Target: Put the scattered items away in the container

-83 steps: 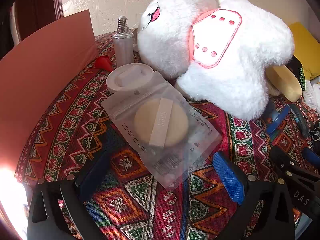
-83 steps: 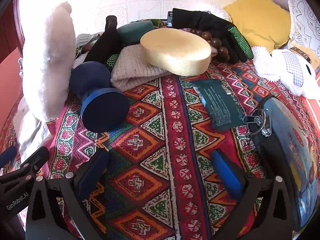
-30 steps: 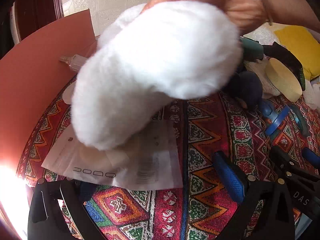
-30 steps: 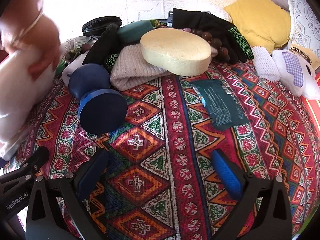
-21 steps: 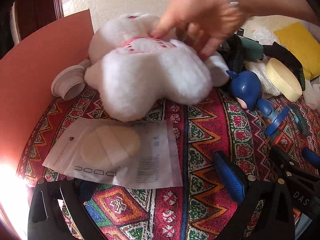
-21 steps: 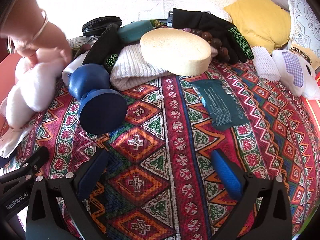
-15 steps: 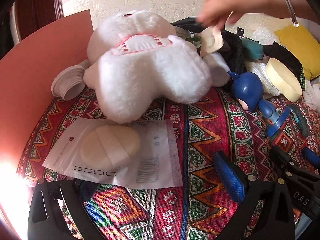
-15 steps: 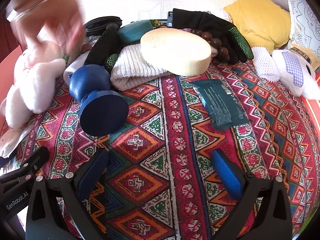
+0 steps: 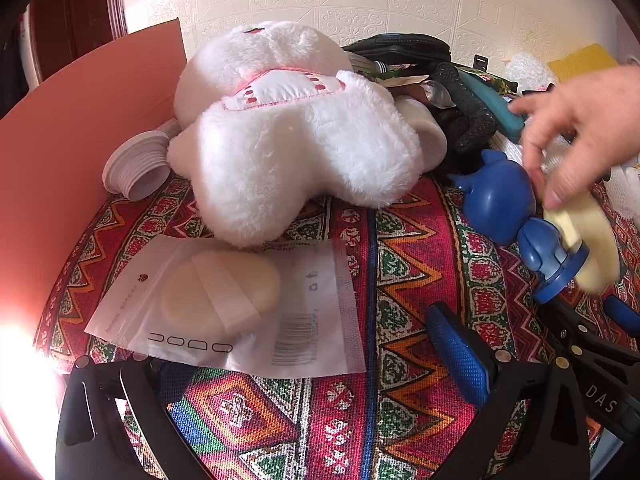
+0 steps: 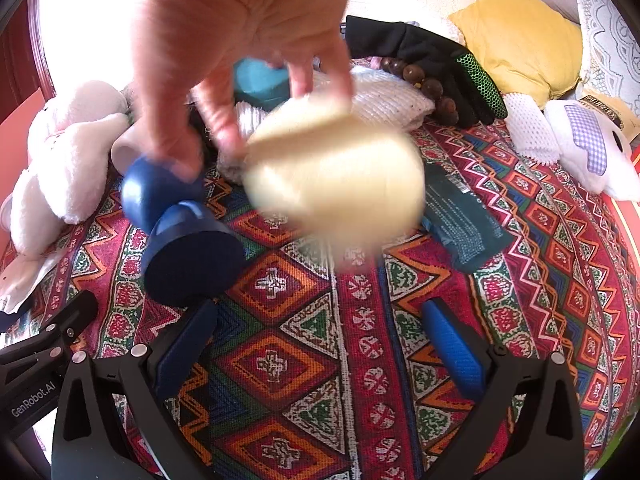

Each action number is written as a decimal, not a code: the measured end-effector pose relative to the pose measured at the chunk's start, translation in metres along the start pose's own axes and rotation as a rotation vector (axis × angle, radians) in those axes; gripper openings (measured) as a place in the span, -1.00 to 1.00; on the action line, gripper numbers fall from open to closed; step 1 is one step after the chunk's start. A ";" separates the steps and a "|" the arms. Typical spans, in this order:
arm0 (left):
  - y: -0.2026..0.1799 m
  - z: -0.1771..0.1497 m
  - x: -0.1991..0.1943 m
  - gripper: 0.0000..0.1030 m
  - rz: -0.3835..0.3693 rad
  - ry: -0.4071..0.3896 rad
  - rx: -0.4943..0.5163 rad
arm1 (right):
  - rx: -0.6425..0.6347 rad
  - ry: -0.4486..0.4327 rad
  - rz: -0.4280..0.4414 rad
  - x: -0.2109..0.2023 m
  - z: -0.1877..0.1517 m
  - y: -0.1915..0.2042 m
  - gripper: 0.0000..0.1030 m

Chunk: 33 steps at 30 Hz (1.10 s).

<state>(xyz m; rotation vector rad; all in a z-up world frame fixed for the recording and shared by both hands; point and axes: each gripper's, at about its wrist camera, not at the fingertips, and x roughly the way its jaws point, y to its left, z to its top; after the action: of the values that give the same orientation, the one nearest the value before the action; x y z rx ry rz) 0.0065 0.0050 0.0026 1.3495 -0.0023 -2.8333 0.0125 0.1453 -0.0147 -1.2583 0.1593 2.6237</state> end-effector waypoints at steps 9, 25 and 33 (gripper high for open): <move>0.007 0.000 0.007 1.00 0.000 0.002 0.000 | 0.001 0.000 0.002 0.002 0.000 -0.005 0.99; 0.007 -0.001 0.007 1.00 0.000 0.002 -0.001 | 0.000 0.001 0.001 0.002 0.001 -0.006 0.99; 0.008 -0.001 0.006 1.00 -0.001 0.001 -0.001 | 0.000 0.001 0.000 0.002 0.001 -0.006 0.99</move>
<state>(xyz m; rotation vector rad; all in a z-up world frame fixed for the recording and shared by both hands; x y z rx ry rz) 0.0033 -0.0026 -0.0030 1.3516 -0.0011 -2.8327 0.0121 0.1514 -0.0159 -1.2595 0.1597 2.6233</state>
